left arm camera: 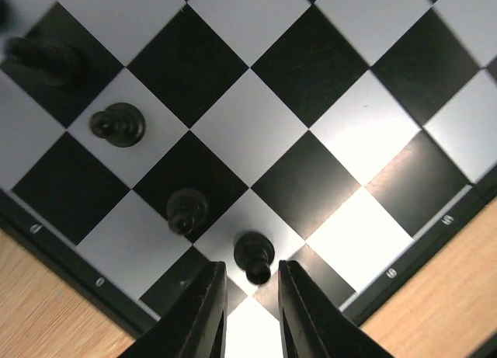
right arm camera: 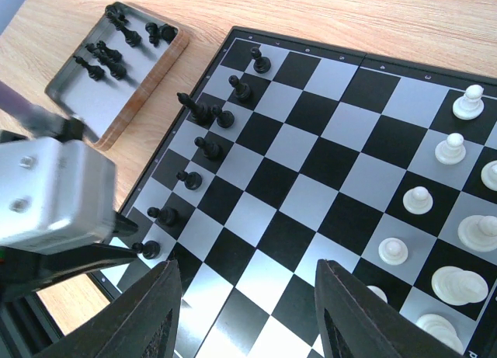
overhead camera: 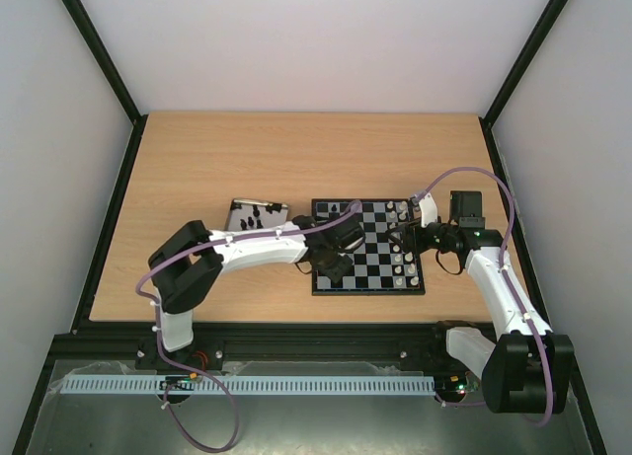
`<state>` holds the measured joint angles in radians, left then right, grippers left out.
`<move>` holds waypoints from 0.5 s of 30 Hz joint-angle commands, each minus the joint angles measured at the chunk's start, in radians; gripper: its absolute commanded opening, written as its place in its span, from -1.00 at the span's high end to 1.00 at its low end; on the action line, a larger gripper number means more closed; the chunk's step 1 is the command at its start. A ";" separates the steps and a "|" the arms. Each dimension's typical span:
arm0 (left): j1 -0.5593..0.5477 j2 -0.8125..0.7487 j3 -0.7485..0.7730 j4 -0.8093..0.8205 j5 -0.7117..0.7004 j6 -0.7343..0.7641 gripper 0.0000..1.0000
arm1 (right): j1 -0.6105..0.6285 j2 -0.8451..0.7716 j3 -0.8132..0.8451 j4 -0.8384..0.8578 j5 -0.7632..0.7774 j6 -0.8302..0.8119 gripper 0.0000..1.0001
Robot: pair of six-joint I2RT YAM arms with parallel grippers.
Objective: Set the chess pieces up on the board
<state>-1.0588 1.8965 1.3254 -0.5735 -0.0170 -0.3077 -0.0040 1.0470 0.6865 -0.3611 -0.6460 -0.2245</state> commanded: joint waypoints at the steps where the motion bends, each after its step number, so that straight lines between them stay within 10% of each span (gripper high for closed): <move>1: 0.015 -0.106 0.034 -0.064 -0.003 -0.015 0.55 | 0.006 -0.004 -0.010 -0.005 -0.010 -0.006 0.03; 15: 0.162 -0.167 -0.055 -0.033 0.060 0.007 0.56 | 0.006 -0.004 -0.011 -0.006 -0.014 -0.006 0.03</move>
<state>-0.9188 1.7222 1.3048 -0.6090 -0.0032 -0.3172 -0.0040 1.0470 0.6865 -0.3611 -0.6464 -0.2245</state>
